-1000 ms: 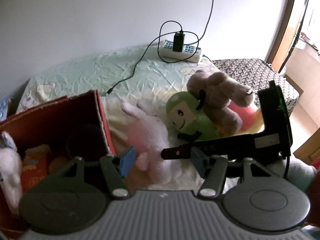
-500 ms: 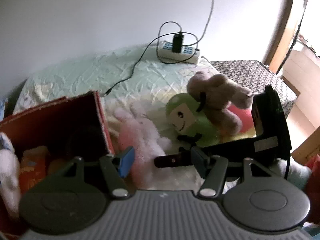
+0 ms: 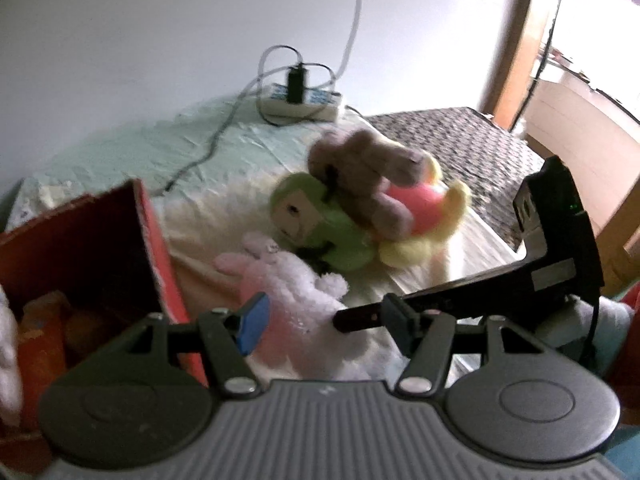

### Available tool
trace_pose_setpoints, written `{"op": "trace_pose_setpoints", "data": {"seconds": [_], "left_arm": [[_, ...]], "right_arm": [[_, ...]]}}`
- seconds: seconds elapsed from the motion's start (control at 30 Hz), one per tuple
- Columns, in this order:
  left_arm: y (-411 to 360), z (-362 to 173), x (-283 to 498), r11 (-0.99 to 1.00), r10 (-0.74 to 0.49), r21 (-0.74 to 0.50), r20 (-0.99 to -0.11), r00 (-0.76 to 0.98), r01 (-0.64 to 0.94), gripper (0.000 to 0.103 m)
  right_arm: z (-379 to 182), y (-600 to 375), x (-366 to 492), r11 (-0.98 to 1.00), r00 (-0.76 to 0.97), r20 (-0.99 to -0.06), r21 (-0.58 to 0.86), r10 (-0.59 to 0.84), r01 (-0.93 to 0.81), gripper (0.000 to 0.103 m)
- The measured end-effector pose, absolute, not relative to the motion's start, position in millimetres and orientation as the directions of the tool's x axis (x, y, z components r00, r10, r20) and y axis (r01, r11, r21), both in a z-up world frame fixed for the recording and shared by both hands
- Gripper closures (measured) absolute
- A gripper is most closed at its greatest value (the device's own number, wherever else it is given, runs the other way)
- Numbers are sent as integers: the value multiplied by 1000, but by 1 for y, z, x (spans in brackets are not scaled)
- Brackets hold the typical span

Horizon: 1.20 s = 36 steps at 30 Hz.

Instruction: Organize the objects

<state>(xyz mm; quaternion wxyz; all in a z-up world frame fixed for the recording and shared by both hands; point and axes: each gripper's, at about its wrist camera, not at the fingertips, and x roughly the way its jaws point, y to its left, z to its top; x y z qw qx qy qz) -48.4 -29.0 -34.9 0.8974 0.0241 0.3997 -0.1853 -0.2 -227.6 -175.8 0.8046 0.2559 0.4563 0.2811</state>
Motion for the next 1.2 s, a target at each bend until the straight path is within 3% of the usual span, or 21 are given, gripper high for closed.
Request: {"op": "trace_pose_setpoints", "data": {"seconds": [0.57, 0.63, 0.8, 1.0, 1.2], "left_arm": [[-62, -78, -73, 885, -395, -189, -789, 470, 426, 39], [-63, -82, -76, 886, -393, -192, -794, 464, 422, 40], [-62, -87, -76, 892, -385, -193, -799, 463, 408, 41], [-68, -84, -77, 895, -371, -168, -795, 480, 413, 41], [-65, -86, -77, 902, -360, -164, -797, 485, 399, 41]], "right_arm": [[-176, -248, -61, 769, 376, -677, 607, 633, -202, 85], [-176, -252, -57, 756, 387, -661, 629, 643, -182, 80], [-175, -282, -45, 695, 502, -577, 715, 644, -70, 79], [-195, -287, -22, 690, 558, -592, 722, 582, 47, 80], [-211, -272, -7, 667, 502, -590, 744, 632, 33, 80]]}}
